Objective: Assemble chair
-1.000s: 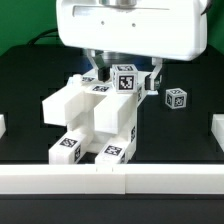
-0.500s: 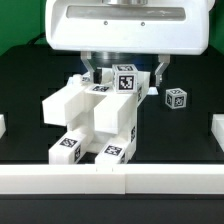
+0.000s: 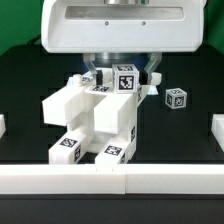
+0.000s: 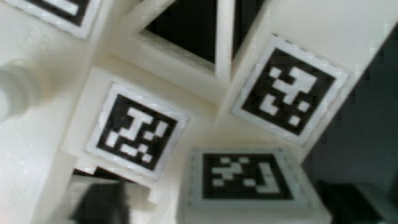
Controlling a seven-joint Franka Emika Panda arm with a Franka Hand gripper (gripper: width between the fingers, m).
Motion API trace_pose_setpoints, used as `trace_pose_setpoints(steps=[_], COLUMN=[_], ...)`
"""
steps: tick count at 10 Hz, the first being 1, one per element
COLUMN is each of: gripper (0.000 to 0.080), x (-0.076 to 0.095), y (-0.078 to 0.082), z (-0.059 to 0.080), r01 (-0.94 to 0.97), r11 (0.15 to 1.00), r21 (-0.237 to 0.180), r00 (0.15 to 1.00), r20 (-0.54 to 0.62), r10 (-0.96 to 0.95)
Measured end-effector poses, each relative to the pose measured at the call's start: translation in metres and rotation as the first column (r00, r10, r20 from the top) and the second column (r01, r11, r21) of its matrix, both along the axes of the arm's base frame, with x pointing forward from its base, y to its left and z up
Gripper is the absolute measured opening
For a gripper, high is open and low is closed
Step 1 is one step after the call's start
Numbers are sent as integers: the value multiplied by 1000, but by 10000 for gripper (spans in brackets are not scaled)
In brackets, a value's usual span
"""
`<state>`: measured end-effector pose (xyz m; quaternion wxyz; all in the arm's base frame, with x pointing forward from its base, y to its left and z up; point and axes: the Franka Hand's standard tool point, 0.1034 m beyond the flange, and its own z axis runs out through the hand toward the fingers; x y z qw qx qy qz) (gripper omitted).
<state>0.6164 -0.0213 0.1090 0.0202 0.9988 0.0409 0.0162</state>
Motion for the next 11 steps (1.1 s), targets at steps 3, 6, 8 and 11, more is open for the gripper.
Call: trace_pose_setpoints(steps=[3, 6, 8, 11], gripper=[268, 268, 268, 269], x=[0, 0, 0, 0], y=[0, -1, 0, 2], z=[0, -1, -1, -1], r01=[52, 271, 435, 650], r11=[999, 962, 900, 756], r21=[3, 18, 30, 72], r00=[999, 962, 900, 758], r20=[2, 8, 10, -3], r10=[-52, -271, -436, -652])
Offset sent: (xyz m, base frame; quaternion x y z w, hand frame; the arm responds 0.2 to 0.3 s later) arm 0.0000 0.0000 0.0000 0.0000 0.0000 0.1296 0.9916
